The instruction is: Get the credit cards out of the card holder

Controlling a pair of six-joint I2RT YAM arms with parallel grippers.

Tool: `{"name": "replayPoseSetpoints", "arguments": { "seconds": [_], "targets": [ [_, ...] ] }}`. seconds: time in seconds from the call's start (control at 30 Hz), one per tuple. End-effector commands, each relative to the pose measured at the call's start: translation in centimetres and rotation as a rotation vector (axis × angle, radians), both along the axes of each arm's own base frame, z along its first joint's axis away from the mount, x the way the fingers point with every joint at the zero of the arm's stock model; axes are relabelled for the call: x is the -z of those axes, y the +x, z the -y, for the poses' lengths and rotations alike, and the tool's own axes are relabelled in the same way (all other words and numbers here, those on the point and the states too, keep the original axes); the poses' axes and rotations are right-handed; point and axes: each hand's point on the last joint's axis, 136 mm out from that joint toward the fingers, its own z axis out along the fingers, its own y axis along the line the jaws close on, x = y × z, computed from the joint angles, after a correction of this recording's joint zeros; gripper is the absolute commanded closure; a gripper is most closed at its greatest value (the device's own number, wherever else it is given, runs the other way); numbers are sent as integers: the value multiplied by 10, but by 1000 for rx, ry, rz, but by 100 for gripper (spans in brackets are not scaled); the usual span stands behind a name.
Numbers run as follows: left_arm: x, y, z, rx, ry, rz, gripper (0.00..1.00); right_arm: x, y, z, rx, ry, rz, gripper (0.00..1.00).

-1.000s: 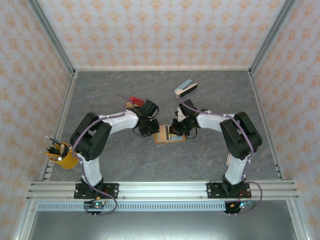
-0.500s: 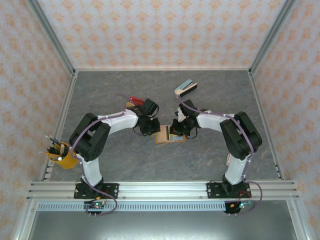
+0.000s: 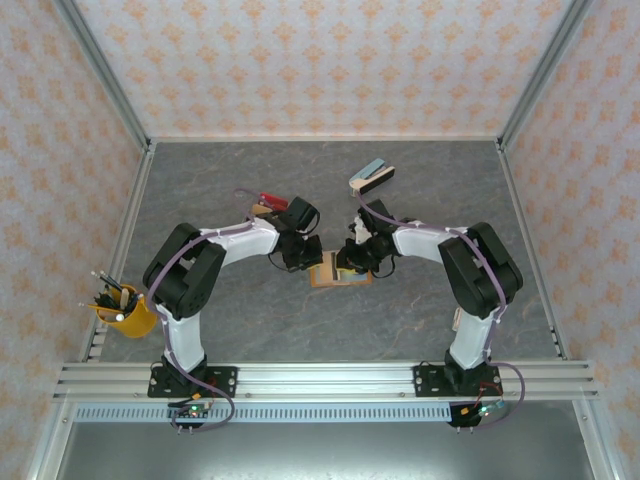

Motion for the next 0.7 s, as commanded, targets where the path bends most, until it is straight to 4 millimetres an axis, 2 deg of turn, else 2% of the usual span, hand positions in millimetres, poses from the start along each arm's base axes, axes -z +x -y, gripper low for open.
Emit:
{"name": "replayPoseSetpoints", "arguments": {
  "seconds": [0.0,0.13,0.2,0.53,0.67],
  "targets": [
    [14,-10,-14,0,90,-37,93,2,5,-4,3,21,-7,80],
    [16,-12,-15,0,95,-42,94,0,6,-9,1,55,-7,81],
    [26,-15,-17,1,111,-65,94,-2,7,-11,-1,67,-7,81],
    [25,-14,-17,1,106,-62,93,-4,9,-13,4,81,-4,87],
    [21,-12,-18,-4,103,-53,90,-3,8,-8,12,56,6,95]
  ]
}}
